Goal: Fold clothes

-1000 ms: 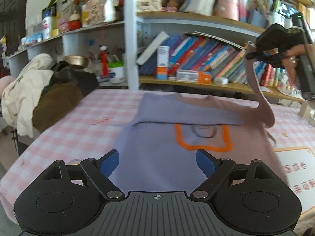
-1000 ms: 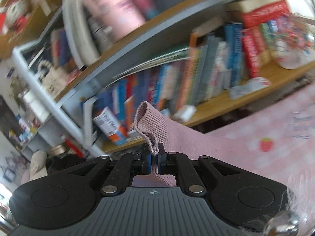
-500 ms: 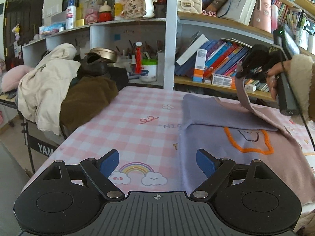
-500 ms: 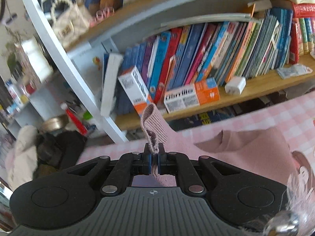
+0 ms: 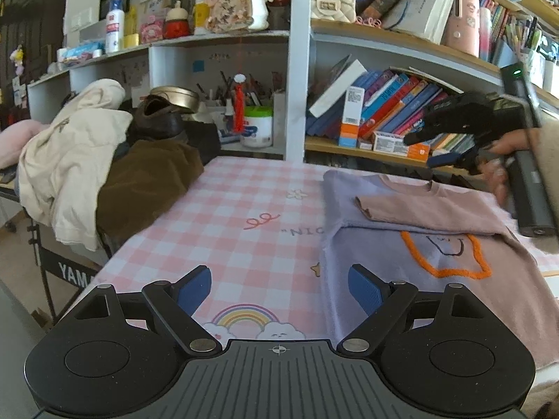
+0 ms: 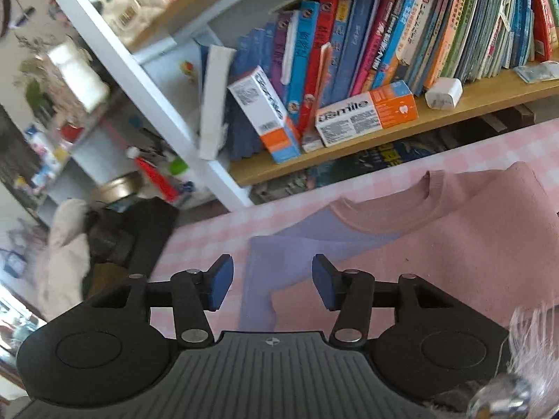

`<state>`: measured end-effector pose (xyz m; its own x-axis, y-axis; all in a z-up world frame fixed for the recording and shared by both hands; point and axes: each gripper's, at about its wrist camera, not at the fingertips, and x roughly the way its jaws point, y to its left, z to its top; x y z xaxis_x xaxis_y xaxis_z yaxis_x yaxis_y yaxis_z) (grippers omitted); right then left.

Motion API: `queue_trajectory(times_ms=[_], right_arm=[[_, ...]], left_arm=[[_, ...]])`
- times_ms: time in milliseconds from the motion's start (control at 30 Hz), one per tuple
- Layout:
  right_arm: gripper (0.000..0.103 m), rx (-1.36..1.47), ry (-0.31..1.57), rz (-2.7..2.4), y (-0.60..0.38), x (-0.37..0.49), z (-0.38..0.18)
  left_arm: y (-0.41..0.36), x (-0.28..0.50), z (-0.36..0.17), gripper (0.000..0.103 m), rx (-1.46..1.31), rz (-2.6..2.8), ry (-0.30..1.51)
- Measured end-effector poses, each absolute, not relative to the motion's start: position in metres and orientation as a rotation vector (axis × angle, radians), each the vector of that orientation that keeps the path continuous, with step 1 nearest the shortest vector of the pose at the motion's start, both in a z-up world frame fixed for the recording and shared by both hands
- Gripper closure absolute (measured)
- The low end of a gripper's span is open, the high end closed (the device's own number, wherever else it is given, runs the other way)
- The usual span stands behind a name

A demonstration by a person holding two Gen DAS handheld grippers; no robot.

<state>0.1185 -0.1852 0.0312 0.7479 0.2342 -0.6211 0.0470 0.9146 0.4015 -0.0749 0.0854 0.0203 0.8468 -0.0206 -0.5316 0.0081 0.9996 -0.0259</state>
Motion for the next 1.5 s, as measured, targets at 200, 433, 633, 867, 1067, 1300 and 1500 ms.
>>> queue_trajectory(times_ms=[200, 433, 633, 867, 1067, 1300, 1500], right_arm=[[0.055, 0.4, 0.74, 0.097, -0.208, 0.074, 0.029], [0.055, 0.34, 0.776, 0.056, -0.234, 0.014, 0.019], [0.055, 0.249, 0.812, -0.085, -0.257, -0.055, -0.003], [0.055, 0.275, 0.831, -0.193, -0.274, -0.101, -0.013], [0.054, 0.28, 0.822, -0.226, -0.287, -0.122, -0.011], [0.054, 0.319, 0.835, -0.2, -0.302, -0.139, -0.018], [0.054, 0.363, 0.842, -0.17, -0.306, -0.154, -0.024]], left_arm=[[0.084, -0.063, 0.011, 0.015, -0.06, -0.038, 0.62], [0.094, -0.052, -0.005, 0.015, -0.136, -0.024, 0.697], [0.087, -0.05, -0.01, 0.015, -0.129, -0.065, 0.721], [0.071, -0.05, -0.01, 0.015, -0.111, -0.123, 0.737], [0.054, -0.057, -0.009, 0.015, -0.122, -0.134, 0.733], [0.034, -0.079, -0.002, 0.015, -0.103, -0.108, 0.735], [0.017, -0.103, -0.006, 0.015, -0.049, -0.095, 0.784]])
